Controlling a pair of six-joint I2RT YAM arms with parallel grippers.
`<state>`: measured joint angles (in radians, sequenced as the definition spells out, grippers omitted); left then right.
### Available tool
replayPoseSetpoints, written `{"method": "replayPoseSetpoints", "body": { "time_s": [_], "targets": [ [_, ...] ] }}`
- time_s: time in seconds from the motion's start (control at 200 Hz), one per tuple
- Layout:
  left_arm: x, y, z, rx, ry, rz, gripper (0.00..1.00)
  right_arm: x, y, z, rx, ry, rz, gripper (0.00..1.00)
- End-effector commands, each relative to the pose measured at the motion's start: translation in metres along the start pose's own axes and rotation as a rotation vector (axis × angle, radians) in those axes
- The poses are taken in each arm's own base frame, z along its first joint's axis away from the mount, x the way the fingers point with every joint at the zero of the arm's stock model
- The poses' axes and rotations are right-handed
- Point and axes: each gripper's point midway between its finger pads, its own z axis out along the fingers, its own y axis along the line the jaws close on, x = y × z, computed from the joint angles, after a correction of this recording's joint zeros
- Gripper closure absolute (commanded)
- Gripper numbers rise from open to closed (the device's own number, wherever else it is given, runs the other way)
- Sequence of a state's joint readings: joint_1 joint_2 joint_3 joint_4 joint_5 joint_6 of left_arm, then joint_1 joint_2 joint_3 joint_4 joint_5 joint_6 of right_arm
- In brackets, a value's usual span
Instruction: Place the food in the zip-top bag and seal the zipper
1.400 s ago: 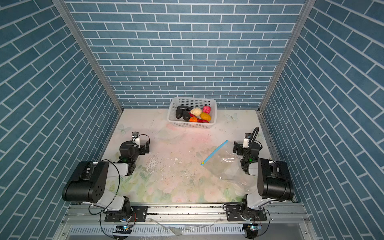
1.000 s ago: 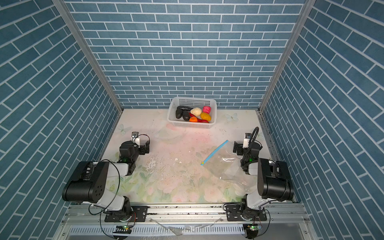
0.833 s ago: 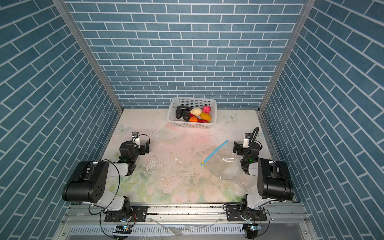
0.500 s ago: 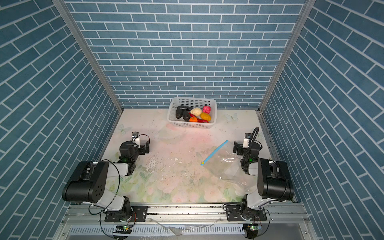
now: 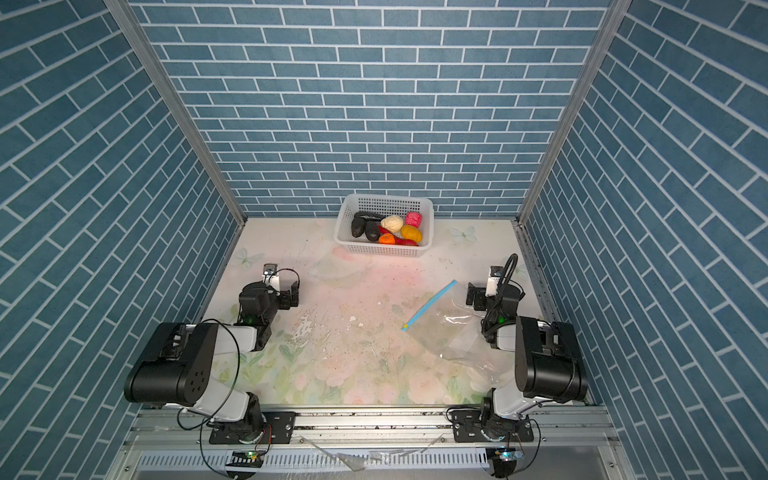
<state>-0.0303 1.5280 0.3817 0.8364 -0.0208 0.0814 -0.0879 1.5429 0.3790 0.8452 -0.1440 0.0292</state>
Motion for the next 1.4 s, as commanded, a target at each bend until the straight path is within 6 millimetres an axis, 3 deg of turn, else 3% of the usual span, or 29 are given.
{"method": "replayPoseSetpoints", "body": {
  "time_s": [0.0, 0.92, 0.99, 1.395],
  "targets": [
    [-0.008, 0.002, 0.001, -0.003, -0.025, -0.008, 0.01, -0.012, 0.000, 0.002, -0.004, -0.032, 0.008, 0.01],
    [-0.008, 0.003, 0.001, -0.009, -0.025, -0.009, 0.01, -0.012, 0.001, 0.001, -0.005, -0.037, 0.011, 0.01],
    [-0.008, 0.003, 0.001, -0.009, -0.025, -0.010, 0.01, -0.012, -0.008, 0.001, 0.044, -0.037, 0.032, 0.01],
    [-0.014, 0.000, -0.004, -0.019, -0.036, 0.017, 0.01, -0.019, -0.012, -0.007, 0.076, -0.061, 0.031, 0.01]
  ]
}}
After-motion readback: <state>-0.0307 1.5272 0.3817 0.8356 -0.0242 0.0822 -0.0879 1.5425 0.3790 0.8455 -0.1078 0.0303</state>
